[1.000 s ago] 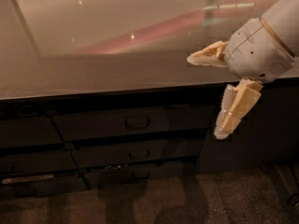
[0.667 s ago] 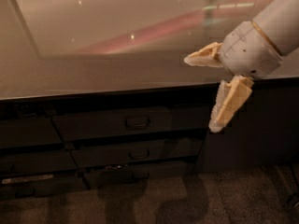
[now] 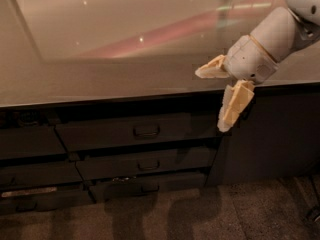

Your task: Open top drawer

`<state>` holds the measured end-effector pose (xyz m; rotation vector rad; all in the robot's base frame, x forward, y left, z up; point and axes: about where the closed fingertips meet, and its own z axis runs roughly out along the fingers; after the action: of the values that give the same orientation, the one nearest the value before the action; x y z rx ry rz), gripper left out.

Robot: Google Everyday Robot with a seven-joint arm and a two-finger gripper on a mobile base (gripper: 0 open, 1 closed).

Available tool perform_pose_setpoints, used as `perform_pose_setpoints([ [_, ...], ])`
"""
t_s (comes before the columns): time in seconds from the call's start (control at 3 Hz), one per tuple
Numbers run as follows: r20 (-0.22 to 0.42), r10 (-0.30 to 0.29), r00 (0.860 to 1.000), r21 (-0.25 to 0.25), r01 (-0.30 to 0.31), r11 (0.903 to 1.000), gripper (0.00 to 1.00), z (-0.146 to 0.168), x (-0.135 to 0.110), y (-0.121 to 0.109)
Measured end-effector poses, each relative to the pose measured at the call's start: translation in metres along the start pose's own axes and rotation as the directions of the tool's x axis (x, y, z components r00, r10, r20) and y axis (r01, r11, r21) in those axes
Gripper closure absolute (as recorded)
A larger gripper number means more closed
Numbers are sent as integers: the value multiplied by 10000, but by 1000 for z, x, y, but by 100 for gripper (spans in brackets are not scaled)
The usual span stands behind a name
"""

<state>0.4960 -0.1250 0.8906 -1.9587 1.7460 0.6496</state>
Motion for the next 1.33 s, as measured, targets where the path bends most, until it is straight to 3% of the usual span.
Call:
perform_pose_setpoints([
  [0.33, 5, 1, 10000, 8, -1, 10000, 0, 0, 0, 0],
  [1.0, -1307, 180, 9913, -105, -195, 9998, 0, 27, -24, -23],
  [1.33, -1931, -62, 9812, -252, 13, 9997, 0, 47, -45, -30],
])
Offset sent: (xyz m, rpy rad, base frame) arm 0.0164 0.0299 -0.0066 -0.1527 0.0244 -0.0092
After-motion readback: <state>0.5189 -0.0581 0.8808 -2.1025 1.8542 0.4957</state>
